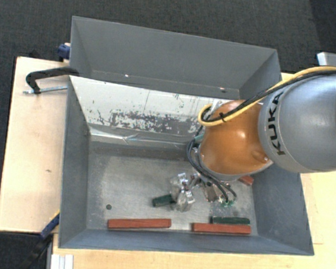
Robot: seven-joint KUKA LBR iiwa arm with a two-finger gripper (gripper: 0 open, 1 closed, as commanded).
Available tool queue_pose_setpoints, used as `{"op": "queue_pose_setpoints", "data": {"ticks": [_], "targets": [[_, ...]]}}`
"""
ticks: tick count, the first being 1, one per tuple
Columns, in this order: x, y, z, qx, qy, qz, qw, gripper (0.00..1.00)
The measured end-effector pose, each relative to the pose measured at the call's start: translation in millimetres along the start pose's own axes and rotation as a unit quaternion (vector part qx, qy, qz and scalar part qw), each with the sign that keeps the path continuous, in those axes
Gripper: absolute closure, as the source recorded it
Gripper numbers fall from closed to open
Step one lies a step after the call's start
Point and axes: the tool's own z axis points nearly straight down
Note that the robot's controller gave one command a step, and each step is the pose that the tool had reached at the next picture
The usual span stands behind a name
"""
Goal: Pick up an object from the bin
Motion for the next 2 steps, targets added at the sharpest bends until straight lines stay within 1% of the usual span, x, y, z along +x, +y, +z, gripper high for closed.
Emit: {"op": "queue_pose_setpoints", "data": {"ticks": [1,2], "targets": [[-4.7,23.3,12.4,0.000,-0.0009,0.050,0.9987,1.00],[-4.7,23.2,12.4,0.000,-0.0009,0.050,0.9987,1.00]]}}
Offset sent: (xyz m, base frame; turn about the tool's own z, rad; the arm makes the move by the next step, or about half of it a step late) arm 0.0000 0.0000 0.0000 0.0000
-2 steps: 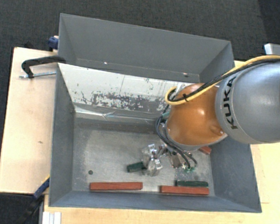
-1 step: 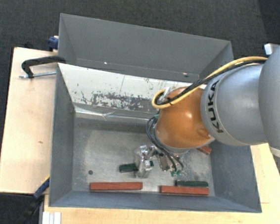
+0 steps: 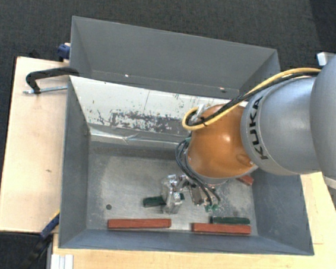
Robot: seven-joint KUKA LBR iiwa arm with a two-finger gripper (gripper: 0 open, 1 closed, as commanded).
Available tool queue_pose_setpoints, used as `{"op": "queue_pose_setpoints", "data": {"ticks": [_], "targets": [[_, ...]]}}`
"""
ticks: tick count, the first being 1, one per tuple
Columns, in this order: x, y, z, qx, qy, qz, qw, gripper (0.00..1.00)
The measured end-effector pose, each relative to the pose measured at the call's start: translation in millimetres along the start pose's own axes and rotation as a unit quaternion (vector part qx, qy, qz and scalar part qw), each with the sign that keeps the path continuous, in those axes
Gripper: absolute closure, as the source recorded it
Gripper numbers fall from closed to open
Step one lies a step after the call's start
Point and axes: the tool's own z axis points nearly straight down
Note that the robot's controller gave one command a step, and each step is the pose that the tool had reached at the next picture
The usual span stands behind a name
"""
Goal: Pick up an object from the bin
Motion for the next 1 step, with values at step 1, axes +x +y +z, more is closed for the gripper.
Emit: {"op": "queue_pose_setpoints", "data": {"ticks": [1], "targets": [[-7.7,-12.6,-164.5,0.001,-0.0040,-0.031,0.9995,1.00]]}}
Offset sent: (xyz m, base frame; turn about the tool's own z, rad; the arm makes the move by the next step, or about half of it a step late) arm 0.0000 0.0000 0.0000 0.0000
